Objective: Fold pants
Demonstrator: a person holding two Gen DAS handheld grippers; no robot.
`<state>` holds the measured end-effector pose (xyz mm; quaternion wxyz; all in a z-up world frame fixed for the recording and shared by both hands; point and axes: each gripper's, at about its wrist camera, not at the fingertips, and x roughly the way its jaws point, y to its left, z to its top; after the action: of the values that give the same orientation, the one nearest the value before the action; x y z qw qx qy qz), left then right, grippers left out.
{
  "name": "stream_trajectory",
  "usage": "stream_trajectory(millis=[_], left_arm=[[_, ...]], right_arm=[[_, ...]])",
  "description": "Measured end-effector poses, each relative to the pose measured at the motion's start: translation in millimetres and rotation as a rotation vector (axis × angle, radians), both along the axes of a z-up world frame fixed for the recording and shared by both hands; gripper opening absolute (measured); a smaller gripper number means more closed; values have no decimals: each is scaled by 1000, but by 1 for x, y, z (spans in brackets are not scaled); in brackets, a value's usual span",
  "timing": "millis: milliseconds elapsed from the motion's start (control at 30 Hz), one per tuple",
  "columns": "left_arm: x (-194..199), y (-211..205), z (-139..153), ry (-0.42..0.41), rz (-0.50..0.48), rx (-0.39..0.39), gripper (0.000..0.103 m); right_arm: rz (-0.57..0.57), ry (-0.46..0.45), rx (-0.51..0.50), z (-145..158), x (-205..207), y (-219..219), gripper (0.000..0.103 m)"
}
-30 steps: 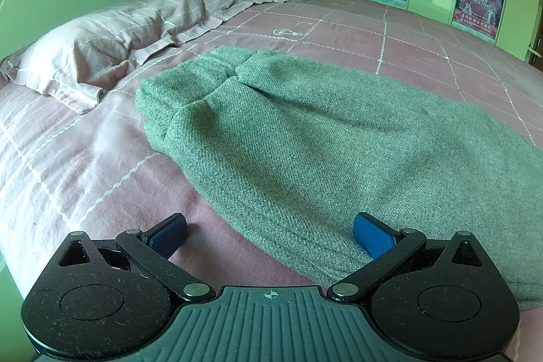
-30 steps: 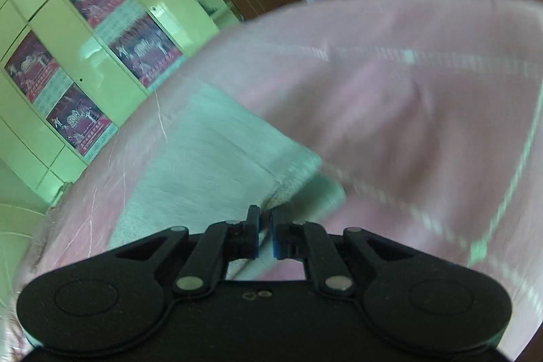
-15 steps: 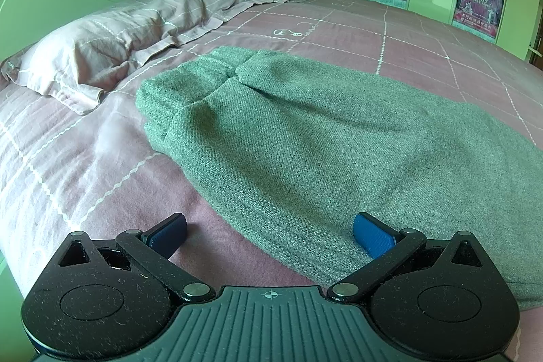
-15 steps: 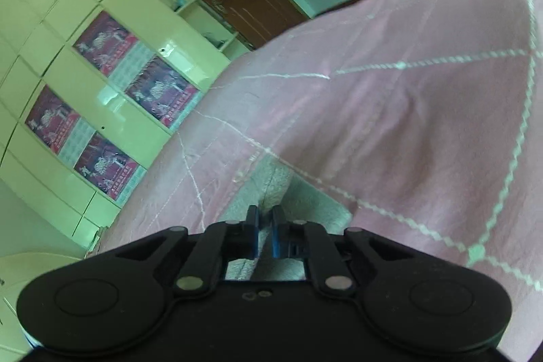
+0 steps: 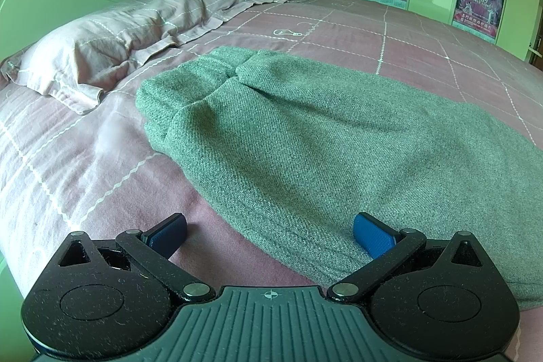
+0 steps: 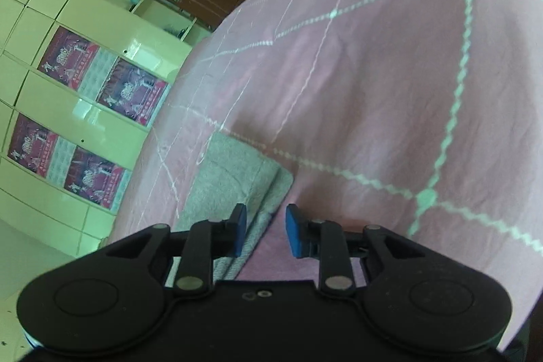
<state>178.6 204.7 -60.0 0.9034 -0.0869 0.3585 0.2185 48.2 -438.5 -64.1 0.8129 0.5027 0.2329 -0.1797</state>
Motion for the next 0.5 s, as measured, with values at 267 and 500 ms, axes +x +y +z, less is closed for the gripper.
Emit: stream_trajectory(millis=[267, 500], left_arm=[[0, 0, 0, 0, 0, -2, 103], [0, 1, 0, 0, -3, -3, 103]], right_arm=[[131, -87, -252, 49, 25, 17, 5], [100, 87, -146, 1, 21, 2, 7]])
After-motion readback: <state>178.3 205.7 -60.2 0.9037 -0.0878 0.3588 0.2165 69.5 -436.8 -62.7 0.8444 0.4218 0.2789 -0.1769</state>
